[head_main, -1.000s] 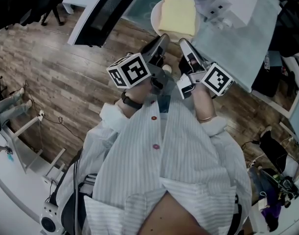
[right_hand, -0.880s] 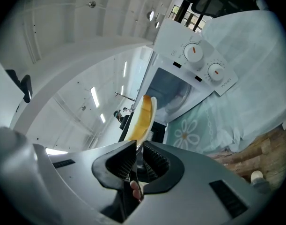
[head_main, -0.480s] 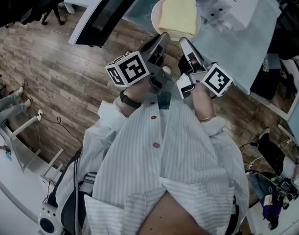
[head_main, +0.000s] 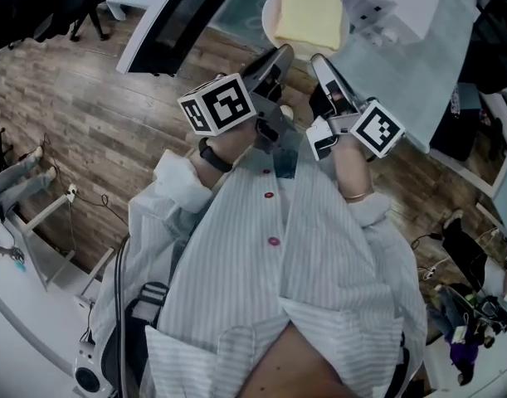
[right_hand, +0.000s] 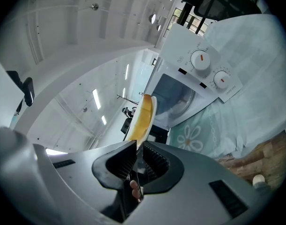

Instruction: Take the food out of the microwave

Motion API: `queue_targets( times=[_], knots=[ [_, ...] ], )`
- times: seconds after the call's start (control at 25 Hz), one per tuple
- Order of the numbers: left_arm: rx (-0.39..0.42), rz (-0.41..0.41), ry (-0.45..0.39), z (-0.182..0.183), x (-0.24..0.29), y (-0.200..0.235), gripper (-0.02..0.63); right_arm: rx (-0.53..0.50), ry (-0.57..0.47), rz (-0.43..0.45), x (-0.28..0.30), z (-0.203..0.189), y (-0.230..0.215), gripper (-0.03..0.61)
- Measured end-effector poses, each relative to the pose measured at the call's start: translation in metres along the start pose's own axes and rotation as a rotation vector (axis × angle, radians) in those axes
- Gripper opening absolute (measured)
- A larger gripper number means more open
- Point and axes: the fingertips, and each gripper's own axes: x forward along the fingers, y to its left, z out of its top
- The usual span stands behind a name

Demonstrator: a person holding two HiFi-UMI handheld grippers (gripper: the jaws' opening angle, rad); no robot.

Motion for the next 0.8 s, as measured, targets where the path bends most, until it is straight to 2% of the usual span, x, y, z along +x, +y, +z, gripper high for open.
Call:
queue_targets(
  times=[0.36,0.6,0.8],
  knots=[
    [-0.003,-0.050,0.074,0.004,0.008,-0.005,0.055,-0.033,-0.025,-0.042,-0.003,0.008,0.003,0.064],
    [0.013,-0.071,0.136,-0.004,0.015,-0.006,0.055,-0.012,-0.048,-0.065,-0.011,0.007,-0.004,0.064],
    [0.013,-0.066,0.149,-0.006,0.016,-0.004,0.055,-0.003,-0.058,-0.060,-0.011,0.005,-0.007,0.064]
  ],
)
